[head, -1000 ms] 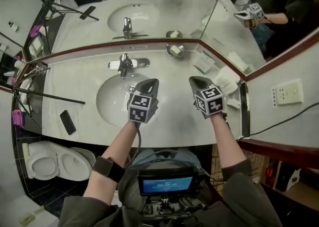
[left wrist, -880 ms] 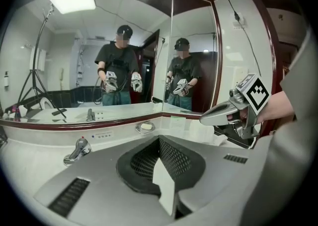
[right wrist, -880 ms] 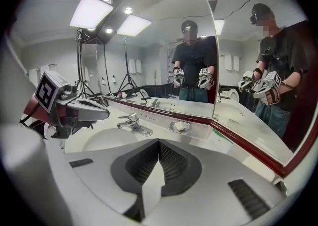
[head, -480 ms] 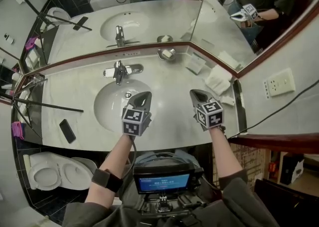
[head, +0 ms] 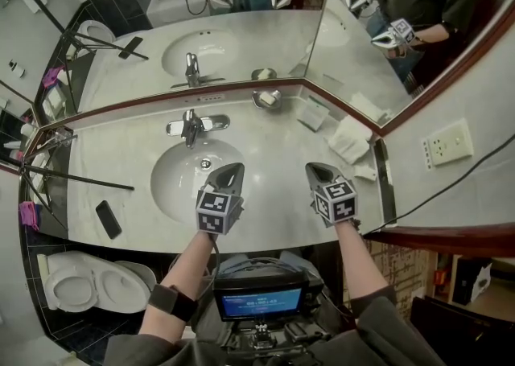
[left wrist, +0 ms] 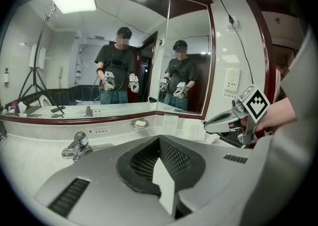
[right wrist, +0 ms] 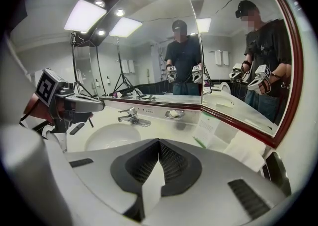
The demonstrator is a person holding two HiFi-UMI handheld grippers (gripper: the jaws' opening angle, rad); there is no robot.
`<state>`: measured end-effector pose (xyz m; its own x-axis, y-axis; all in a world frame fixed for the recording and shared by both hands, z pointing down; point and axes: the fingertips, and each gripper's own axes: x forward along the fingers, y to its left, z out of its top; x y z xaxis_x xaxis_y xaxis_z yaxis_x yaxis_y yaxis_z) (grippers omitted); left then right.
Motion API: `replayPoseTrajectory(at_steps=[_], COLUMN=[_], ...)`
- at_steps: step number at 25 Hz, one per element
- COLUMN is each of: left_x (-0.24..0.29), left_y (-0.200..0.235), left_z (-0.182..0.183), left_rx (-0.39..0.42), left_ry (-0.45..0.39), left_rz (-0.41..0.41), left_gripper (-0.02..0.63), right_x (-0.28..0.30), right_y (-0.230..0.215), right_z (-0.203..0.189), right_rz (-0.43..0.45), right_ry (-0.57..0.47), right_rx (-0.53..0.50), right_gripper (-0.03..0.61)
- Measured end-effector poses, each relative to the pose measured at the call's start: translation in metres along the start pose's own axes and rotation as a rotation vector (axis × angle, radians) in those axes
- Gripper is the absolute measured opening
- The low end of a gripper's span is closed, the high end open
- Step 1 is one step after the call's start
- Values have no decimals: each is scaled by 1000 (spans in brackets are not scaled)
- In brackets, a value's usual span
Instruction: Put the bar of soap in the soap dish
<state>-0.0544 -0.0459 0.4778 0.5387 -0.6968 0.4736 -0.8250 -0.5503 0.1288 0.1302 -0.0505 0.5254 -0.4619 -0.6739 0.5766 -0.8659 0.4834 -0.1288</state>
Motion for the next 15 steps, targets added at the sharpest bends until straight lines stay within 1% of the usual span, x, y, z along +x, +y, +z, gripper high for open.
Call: replayPoseTrajectory(at_steps=[7,12,13,15], left_x=[5,17,19,26], left_y=[6,13,15,20], left_z=[-3,0,1,1], left_rx=[-5,7,6,2], left_ry=[18,25,26,26], left_rz=[18,23,25,27], left_gripper=[2,2,2,2], right_x=[9,30,36,49], right_y=[-1,-7,-7,-7], right_z=[-2,3,6,12], right_rz=[11,-2,0,8], right_ry=[21,48,54,67], right_rx=[-34,-140,-166,-209], right_gripper=[20,23,31,78])
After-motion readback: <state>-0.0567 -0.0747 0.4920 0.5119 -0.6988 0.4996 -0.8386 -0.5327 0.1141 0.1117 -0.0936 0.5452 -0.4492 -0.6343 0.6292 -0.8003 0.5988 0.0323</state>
